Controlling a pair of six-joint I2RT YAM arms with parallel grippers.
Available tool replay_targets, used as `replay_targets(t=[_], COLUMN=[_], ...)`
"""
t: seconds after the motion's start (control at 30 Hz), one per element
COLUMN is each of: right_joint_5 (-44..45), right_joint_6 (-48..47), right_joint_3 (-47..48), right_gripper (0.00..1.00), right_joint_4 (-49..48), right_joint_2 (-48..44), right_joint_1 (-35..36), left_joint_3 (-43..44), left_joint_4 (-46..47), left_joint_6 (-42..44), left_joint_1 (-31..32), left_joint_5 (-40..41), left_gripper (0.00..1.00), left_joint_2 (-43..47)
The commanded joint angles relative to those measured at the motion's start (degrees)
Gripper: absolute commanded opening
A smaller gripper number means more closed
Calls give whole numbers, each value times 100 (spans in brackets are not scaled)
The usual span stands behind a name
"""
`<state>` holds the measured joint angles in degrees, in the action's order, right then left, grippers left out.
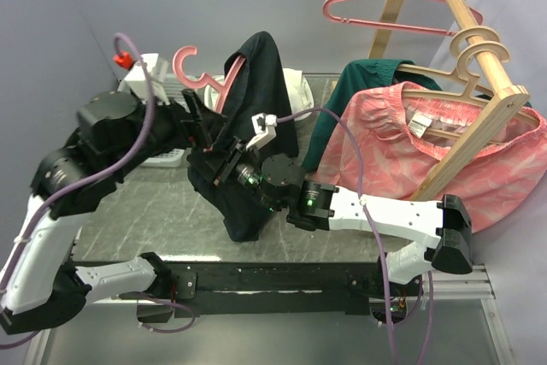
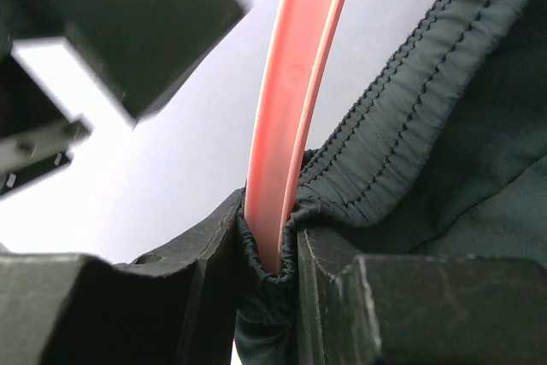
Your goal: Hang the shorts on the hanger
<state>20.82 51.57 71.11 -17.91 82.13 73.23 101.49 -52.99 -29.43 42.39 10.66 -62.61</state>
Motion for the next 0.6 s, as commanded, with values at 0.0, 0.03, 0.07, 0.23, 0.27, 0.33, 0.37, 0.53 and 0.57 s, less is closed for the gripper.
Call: replay_targets(t=[0.0, 0.03, 0.07, 0.23, 0.27, 0.33, 0.37, 0.53, 0.57], right_joint_5=[203, 238, 273, 589, 642, 878, 984, 1538, 1757], right_joint_6=[19, 46, 72, 310, 284, 161, 91, -183, -191], right_joint_3=[456, 387, 351, 376, 464, 762, 860, 1483, 1606], right_gripper=[0, 0, 0, 0, 0, 0, 0, 0, 0], right_joint_4=[-845, -906, -1020, -1442, -1626, -1794, -1977, -2444, -2654], right_joint_2=[75, 58, 58, 75, 119, 259, 303, 751, 848], right_joint_1=[-72, -72, -90, -239, -239, -248, -248, -318, -370], left_joint_3=[397, 406, 406, 485, 642, 758, 775, 574, 495], left_joint_4=[-403, -422, -405, -71, -71, -19, 25, 237, 272], left_joint_6=[122, 113, 104, -10, -45, -72, -115, -116, -98], left_joint_1=[-3, -3, -3, -3, -3, -3, -3, 6, -3], left_joint_5=[313, 358, 402, 437, 472, 656, 709, 999, 1070], left_gripper=[97, 96, 96, 93, 93, 92, 92, 91, 91], left_joint_2=[-58, -76, -6, 372, 451, 547, 713, 1110, 1198])
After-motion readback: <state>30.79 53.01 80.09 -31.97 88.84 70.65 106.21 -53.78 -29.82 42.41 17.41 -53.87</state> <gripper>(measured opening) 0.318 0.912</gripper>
